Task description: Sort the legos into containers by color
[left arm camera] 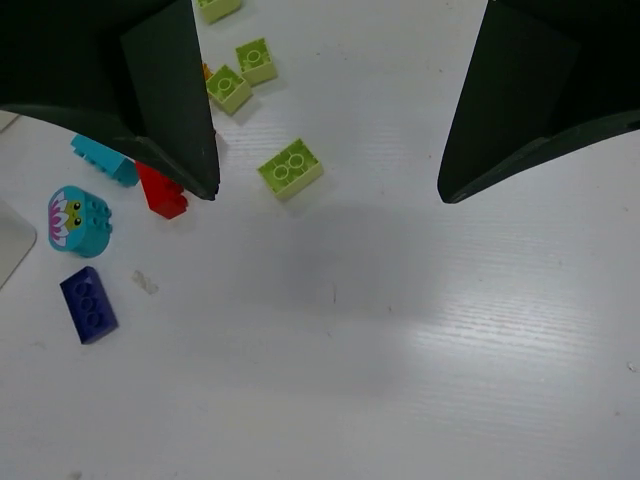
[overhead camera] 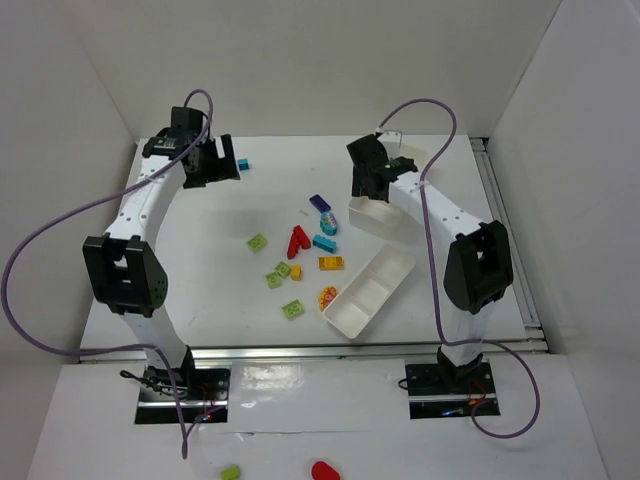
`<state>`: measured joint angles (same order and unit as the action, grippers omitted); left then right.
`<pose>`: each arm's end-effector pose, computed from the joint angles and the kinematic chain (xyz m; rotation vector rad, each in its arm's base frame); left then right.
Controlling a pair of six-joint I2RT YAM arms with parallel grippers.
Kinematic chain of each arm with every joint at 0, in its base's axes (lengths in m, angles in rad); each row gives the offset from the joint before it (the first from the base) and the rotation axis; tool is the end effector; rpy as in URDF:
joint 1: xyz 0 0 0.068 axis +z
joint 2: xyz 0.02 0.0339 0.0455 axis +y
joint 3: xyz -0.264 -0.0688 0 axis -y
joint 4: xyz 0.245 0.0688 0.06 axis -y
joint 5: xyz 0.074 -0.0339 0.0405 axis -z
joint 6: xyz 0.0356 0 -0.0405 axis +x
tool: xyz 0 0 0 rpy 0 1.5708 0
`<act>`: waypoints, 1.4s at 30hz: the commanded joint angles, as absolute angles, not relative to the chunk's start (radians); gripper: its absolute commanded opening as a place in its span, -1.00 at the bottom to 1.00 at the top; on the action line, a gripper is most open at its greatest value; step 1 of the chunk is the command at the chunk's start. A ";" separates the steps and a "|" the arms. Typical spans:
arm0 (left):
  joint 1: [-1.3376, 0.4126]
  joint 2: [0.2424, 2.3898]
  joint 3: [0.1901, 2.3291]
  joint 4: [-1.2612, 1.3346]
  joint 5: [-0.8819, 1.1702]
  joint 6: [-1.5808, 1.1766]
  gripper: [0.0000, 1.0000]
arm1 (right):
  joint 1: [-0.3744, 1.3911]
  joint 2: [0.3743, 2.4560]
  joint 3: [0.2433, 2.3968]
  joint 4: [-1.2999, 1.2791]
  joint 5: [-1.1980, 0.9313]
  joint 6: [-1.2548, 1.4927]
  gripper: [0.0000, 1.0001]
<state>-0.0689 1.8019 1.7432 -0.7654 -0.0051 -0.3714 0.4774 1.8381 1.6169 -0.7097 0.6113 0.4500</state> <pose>0.4021 -0.0276 0.3356 -0.3647 2.3766 -0.1997 0.3678 0.1673 0.2902 0.2084 2.2974 -0.3075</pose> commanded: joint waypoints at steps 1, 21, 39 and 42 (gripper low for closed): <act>-0.074 1.677 1.778 -0.715 -0.037 -0.377 1.00 | 0.476 1.787 1.600 -0.666 0.606 0.456 1.00; -0.074 1.758 1.898 -0.878 0.032 -0.405 1.00 | 0.336 1.787 1.650 -0.422 0.388 0.370 1.00; -0.092 1.750 1.819 -0.816 0.080 -0.405 1.00 | 0.245 2.489 2.362 -0.402 0.013 0.351 1.00; -0.092 1.750 1.829 -0.825 0.054 -0.405 1.00 | 0.299 2.514 2.382 -0.393 -0.054 0.308 1.00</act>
